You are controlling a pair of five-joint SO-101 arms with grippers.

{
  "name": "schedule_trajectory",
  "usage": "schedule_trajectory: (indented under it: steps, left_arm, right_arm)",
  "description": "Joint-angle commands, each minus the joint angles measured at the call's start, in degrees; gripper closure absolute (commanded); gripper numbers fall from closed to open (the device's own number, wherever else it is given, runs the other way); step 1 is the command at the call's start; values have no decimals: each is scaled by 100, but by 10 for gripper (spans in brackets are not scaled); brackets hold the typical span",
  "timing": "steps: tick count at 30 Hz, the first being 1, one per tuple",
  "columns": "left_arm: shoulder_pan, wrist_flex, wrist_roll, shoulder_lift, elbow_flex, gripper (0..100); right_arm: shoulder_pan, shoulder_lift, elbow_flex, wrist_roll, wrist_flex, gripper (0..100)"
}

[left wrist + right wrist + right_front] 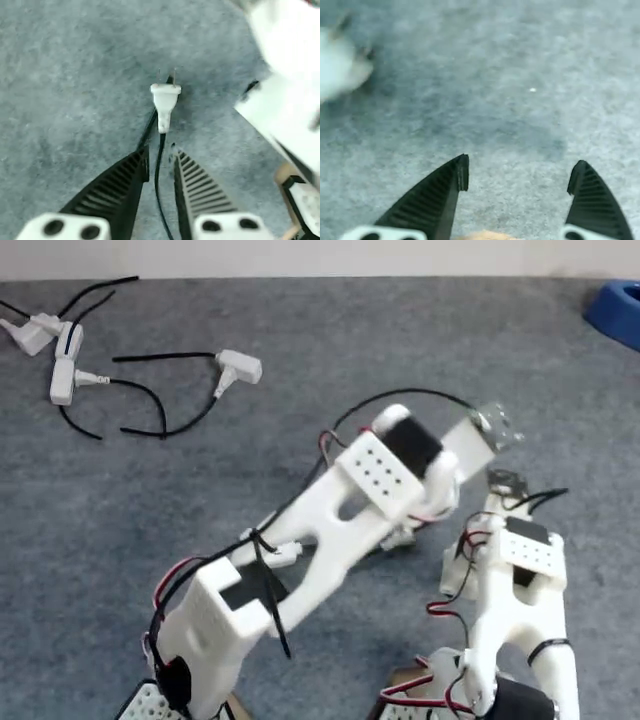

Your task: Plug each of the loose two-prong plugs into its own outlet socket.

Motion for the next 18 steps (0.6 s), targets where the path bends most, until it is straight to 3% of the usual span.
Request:
schedule_trajectory:
  steps: [1,4,7,9,12,15,18]
  left_arm:
    - [268,53,79,-365,-13,905]
    - [-127,35,62,-400,-84,884]
    - [-1288,35,123,-541,-303,883]
    - [-2237,35,642,-629,-303,881]
    - [-3389,35,1178,-673,-303,880]
    - [-4066,44,1477,-664,-259,880]
    - [-4629,44,1468,-690,-48,880]
  right_arm:
    - [312,-92,-75,9,13,688]
    - [215,-92,-75,404,31,688]
    - [-31,-145,-84,510,31,688]
    - [-286,-101,-233,387,295,688]
    - [-910,-92,-1007,-703,1042,688]
    - [-1525,-84,-1912,-1996,1429,688]
    - [-2501,-84,-2185,-1679,1596,688]
